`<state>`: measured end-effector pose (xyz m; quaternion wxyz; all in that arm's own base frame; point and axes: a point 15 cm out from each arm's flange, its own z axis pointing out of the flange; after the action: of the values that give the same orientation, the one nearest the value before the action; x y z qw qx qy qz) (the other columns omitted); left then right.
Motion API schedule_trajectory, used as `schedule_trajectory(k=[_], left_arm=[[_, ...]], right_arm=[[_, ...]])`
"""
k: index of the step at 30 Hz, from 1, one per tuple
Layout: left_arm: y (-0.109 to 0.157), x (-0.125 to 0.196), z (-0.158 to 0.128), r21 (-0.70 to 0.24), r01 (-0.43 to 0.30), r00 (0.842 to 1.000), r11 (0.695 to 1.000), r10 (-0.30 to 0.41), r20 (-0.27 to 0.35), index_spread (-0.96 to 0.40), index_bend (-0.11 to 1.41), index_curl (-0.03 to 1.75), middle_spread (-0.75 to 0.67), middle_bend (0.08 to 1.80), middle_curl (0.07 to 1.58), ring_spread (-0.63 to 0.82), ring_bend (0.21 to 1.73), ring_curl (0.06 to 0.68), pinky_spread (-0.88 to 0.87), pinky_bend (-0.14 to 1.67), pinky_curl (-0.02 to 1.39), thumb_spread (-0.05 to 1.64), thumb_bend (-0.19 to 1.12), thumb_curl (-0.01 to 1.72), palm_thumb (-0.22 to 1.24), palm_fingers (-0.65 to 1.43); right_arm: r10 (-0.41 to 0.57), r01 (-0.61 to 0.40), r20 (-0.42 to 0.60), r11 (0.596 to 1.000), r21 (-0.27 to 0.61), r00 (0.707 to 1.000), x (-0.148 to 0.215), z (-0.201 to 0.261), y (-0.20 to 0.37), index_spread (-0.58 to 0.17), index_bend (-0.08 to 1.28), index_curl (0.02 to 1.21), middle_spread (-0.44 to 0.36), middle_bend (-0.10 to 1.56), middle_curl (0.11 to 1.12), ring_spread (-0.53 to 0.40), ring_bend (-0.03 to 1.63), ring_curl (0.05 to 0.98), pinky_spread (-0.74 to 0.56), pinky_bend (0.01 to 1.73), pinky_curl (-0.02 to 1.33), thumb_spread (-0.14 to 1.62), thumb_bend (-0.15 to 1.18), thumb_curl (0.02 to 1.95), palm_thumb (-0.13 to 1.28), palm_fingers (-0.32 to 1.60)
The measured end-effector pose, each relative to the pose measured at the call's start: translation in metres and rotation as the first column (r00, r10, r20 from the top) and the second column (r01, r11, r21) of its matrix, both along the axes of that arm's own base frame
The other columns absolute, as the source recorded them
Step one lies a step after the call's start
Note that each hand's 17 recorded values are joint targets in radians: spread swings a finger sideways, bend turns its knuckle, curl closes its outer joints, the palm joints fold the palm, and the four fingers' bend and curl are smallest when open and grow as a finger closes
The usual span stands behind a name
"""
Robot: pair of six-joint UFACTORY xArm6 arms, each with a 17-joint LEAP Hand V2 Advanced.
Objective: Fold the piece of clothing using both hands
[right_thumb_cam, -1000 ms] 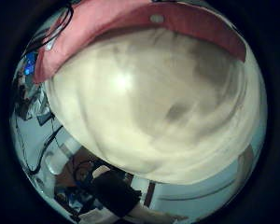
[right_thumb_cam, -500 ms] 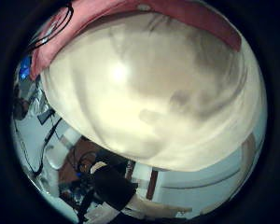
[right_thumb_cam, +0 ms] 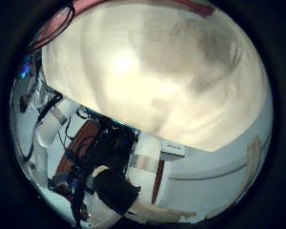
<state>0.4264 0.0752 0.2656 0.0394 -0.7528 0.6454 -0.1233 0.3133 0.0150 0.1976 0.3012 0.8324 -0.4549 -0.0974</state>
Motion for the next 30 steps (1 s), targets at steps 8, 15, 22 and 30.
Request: schedule_trajectory(k=[8, 15, 22, 30], left_arm=[[-0.004, -0.008, 0.001, -0.003, 0.012, 1.0, 1.0, -0.012, -0.022, 0.02, 0.27, 0.47, 0.12, 0.19, 0.35, 0.23, 0.46, 0.223, 0.31, 0.18, 0.24, 1.32, -0.01, 0.31, 0.57, 0.25], [-0.007, -0.014, 0.002, -0.005, 0.02, 0.999, 1.0, -0.02, -0.038, 0.02, 0.27, 0.48, 0.12, 0.19, 0.35, 0.23, 0.46, 0.224, 0.31, 0.18, 0.24, 1.32, -0.01, 0.31, 0.58, 0.25], [-0.01, -0.017, 0.0, -0.008, 0.026, 0.998, 1.0, -0.027, -0.049, 0.02, 0.27, 0.48, 0.12, 0.19, 0.35, 0.24, 0.45, 0.225, 0.31, 0.18, 0.24, 1.32, -0.01, 0.31, 0.58, 0.25], [-0.013, -0.02, 0.0, -0.008, 0.034, 0.998, 0.999, -0.034, -0.057, 0.02, 0.27, 0.48, 0.12, 0.19, 0.35, 0.24, 0.45, 0.224, 0.32, 0.18, 0.24, 1.32, -0.01, 0.31, 0.58, 0.26]], right_arm=[[-0.047, 0.043, 0.058, 0.997, 0.06, 0.997, -0.002, 0.027, -0.029, -0.337, 0.17, 0.34, -0.042, 0.28, 0.36, 0.036, 0.24, 0.247, 0.2, 0.19, 0.26, 1.12, -0.03, 0.17, -0.02, 0.29], [-0.049, 0.028, 0.196, 0.993, 0.112, 0.979, 0.039, 0.04, -0.032, -0.332, 0.16, 0.32, -0.023, 0.23, 0.35, 0.051, 0.25, 0.253, 0.2, 0.22, 0.28, 1.15, 0.0, 0.2, 0.07, 0.25], [-0.035, -0.02, 0.305, 0.984, 0.176, 0.952, 0.082, 0.016, -0.012, -0.328, 0.15, 0.3, -0.006, 0.21, 0.35, 0.086, 0.26, 0.253, 0.21, 0.25, 0.29, 1.15, -0.01, 0.23, 0.15, 0.22], [-0.015, -0.029, 0.233, 0.983, 0.183, 0.972, 0.097, -0.044, 0.004, -0.319, 0.15, 0.29, -0.003, 0.19, 0.35, 0.094, 0.27, 0.257, 0.22, 0.27, 0.31, 1.08, -0.01, 0.26, 0.23, 0.2]])
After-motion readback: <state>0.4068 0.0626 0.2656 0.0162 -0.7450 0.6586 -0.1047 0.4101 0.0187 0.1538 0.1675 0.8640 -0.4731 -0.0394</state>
